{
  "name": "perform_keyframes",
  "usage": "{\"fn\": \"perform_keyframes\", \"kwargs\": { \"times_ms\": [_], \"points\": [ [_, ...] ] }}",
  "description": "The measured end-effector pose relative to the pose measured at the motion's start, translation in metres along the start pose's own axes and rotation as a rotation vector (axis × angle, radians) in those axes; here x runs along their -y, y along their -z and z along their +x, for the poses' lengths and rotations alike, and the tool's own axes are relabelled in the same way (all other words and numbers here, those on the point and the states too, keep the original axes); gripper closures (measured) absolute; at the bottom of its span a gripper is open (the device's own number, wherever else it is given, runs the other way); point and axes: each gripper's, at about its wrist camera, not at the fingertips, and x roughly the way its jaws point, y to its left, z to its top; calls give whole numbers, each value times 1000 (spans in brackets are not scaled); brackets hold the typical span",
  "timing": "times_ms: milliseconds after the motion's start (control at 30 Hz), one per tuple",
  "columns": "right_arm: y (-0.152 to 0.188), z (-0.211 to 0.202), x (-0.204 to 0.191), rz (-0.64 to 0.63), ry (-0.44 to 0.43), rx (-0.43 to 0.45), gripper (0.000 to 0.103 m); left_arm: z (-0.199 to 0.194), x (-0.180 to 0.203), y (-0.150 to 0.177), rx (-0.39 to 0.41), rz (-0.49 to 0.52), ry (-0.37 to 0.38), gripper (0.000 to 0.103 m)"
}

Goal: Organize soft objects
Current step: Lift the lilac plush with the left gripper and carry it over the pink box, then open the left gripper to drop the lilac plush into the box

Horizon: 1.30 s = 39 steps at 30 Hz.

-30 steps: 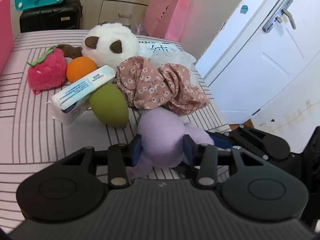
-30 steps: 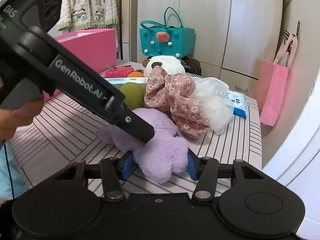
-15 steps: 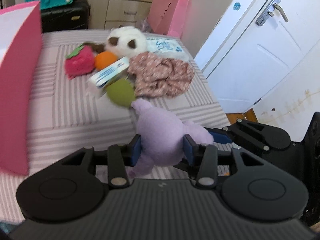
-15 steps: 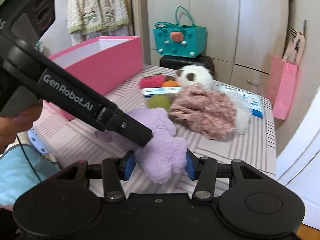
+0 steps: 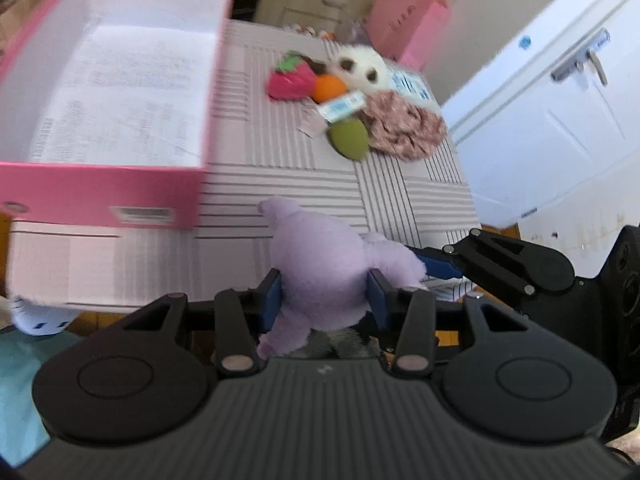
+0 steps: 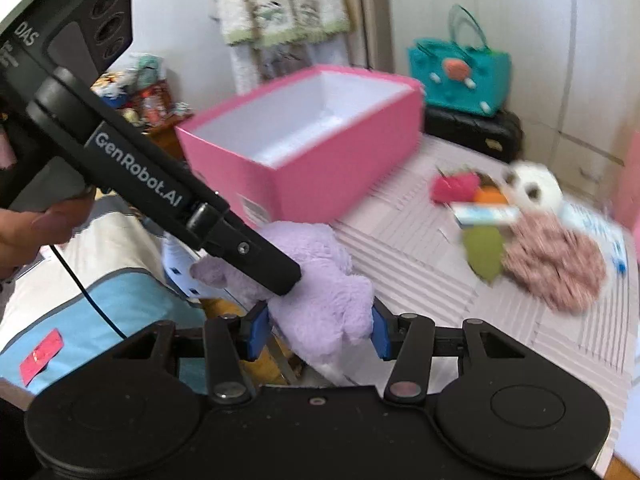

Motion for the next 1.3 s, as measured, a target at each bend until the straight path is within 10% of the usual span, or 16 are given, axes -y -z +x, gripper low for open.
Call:
{"fn": "perform_keyframes", "kwargs": {
  "times_ms": [567,1300],
  "points": [
    [-125,36,-28,-166,15,175,47,-89,-54,-63,348,17,-62,59],
    [-213,222,54,-228,84,-39,48,46,-150,-210,270,-138,-197,59]
  ]
}}
